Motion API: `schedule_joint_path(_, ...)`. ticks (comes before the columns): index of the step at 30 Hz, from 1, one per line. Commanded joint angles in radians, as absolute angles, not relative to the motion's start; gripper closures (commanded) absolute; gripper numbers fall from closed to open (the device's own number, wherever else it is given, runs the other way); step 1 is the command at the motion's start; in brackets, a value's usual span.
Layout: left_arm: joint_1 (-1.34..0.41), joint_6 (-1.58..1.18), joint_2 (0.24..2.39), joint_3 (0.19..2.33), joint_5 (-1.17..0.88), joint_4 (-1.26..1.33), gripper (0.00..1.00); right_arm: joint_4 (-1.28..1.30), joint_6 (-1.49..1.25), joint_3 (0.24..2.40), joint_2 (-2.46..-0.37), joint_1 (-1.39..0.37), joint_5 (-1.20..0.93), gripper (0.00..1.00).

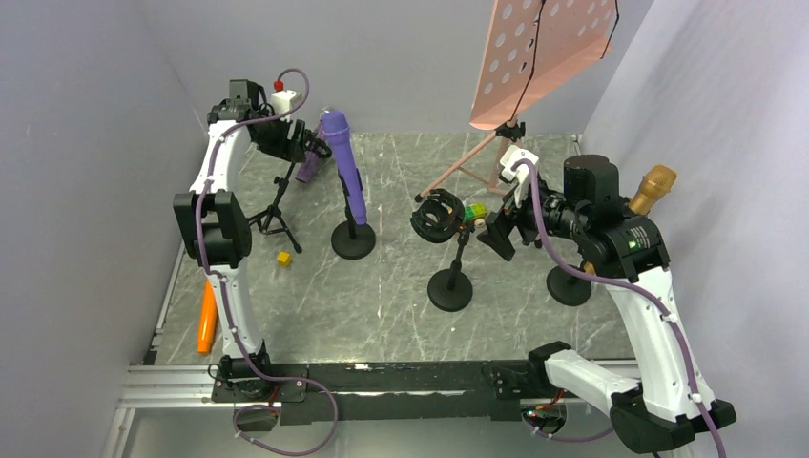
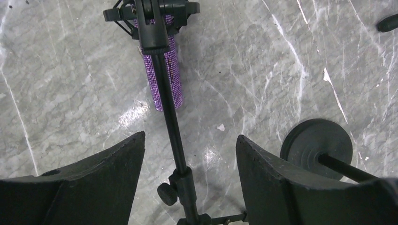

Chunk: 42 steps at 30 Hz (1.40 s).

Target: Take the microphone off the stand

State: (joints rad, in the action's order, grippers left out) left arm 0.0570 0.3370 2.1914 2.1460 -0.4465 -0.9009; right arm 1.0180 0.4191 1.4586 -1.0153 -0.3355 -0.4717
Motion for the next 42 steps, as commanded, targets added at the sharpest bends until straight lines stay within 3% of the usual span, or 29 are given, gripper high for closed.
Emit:
schedule_joint_path(1, 0.052, 0.361, 2.236, 2.215, -0.446, -0.894, 0.26, 1.033, 0.42, 1.468, -0.998, -0.312, -0.457, 0.0)
schedule_joint_path(6, 0.049, 0.383, 2.318, 2.265, -0.428, -0.883, 0.28, 1.036, 0.414, 1.476, -1.016, -0.298, -0.465, 0.0)
schedule_joint_path(16, 0.037, 0.395, 2.361, 2.324, -0.459, -0.856, 0.5, 1.057, 0.414, 1.487, -1.025, -0.291, -0.468, 0.0)
schedule_joint_path(19, 0.03, 0.412, 2.367, 2.326, -0.477, -0.867, 0.53, 1.057, 0.413, 1.485, -1.025, -0.287, -0.467, 0.0)
schedule_joint_path(22, 0.026, 0.41, 2.364, 2.323, -0.504, -0.873, 0.62, 1.058, 0.416, 1.483, -1.025, -0.283, -0.466, 0.0)
schedule_joint_path(28, 0.023, 0.39, 2.308, 2.285, -0.537, -0.867, 0.96, 1.062, 0.418, 1.478, -1.026, -0.273, -0.465, 0.0)
schedule_joint_path(32, 0.028, 0.352, 2.134, 2.087, -0.575, -0.741, 1.0, 1.077, 0.43, 1.491, -1.032, -0.269, -0.461, 0.0)
schedule_joint_path(35, 0.032, 0.324, 1.935, 1.823, -0.632, -0.551, 1.0, 1.086, 0.44, 1.495, -1.033, -0.267, -0.454, 0.0)
schedule_joint_path(42, 0.043, 0.17, 1.666, 1.496, -0.676, -0.107, 1.0, 1.108, 0.455, 1.508, -1.056, -0.263, -0.455, 0.01)
